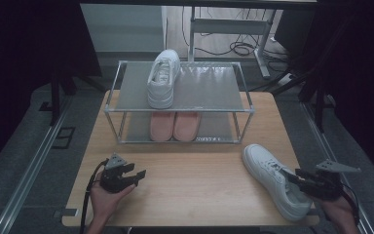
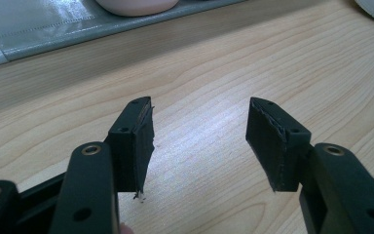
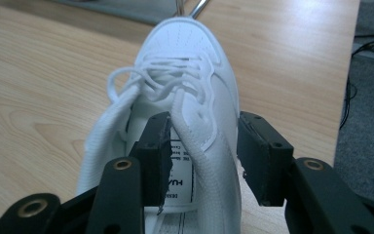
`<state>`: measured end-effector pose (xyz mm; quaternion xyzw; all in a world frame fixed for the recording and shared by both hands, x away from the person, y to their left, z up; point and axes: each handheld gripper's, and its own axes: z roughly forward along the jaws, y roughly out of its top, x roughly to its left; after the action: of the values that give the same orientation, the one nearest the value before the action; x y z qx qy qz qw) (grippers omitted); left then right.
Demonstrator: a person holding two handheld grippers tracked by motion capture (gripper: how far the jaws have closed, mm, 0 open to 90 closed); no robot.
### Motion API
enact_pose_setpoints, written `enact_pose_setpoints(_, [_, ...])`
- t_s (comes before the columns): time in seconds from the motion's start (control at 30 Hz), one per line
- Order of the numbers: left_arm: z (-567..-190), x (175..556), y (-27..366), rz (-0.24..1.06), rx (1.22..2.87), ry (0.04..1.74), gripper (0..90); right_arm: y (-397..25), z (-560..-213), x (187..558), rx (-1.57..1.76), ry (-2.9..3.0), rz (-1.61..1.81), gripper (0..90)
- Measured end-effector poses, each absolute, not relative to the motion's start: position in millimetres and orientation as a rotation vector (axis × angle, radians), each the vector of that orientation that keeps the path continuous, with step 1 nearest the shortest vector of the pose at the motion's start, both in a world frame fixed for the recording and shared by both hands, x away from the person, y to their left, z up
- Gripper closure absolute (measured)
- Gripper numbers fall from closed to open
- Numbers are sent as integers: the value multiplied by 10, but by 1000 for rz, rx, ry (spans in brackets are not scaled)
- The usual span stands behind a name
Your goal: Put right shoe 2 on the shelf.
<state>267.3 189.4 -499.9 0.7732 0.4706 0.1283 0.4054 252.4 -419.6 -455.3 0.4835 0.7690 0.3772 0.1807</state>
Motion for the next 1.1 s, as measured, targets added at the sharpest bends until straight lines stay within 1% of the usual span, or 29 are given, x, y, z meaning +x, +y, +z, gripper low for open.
enact_pose_setpoints(0.13, [-5001, 2674, 1894, 324, 1953, 1187, 439, -4163, -4625, 2585, 1374, 2198, 1034, 552])
enact_pose_setpoints(0.3, [-4999, 2674, 1896, 323, 1955, 1187, 439, -4131, -4731, 2688, 1381, 2213, 979, 590])
enact_pose_setpoints(0.33, [-4999, 2674, 1896, 324, 1955, 1187, 439, -4131, -4741, 2704, 1381, 2214, 972, 607])
enact_pose_setpoints(0.37, [-5000, 2674, 1896, 324, 1956, 1187, 439, -4139, -4745, 2722, 1380, 2215, 969, 646])
enact_pose_setpoints(0.4, [-5000, 2674, 1896, 324, 1956, 1187, 439, -4139, -4745, 2722, 1380, 2215, 969, 646])
enact_pose_setpoints(0.43, [-5002, 2676, 1894, 323, 1957, 1186, 439, -4139, -4740, 2729, 1371, 2226, 953, 675])
enact_pose_setpoints(0.47, [-5002, 2676, 1894, 323, 1957, 1186, 439, -4139, -4740, 2729, 1371, 2226, 953, 675])
enact_pose_setpoints(0.5, [-5003, 2676, 1889, 322, 1957, 1186, 439, -4137, -4739, 2735, 1353, 2234, 937, 709])
enact_pose_setpoints(0.53, [-5003, 2676, 1889, 322, 1957, 1186, 439, -4137, -4739, 2735, 1353, 2234, 937, 709])
enact_pose_setpoints(0.57, [-5004, 2675, 1887, 323, 1959, 1185, 439, -4141, -4742, 2734, 1354, 2231, 928, 748])
enact_pose_setpoints(0.6, [-5004, 2675, 1887, 323, 1959, 1185, 439, -4141, -4742, 2734, 1354, 2231, 928, 748])
enact_pose_setpoints(0.63, [-5003, 2674, 1889, 323, 1958, 1186, 439, -4152, -4743, 2730, 1355, 2221, 938, 770])
enact_pose_setpoints(0.77, [-5000, 2674, 1895, 325, 1955, 1188, 439, -4152, -4748, 2717, 1351, 2198, 955, 795])
enact_pose_setpoints(1.1, [-5006, 2679, 1897, 325, 1956, 1188, 440, -4154, -4753, 2697, 1370, 2160, 1017, 806])
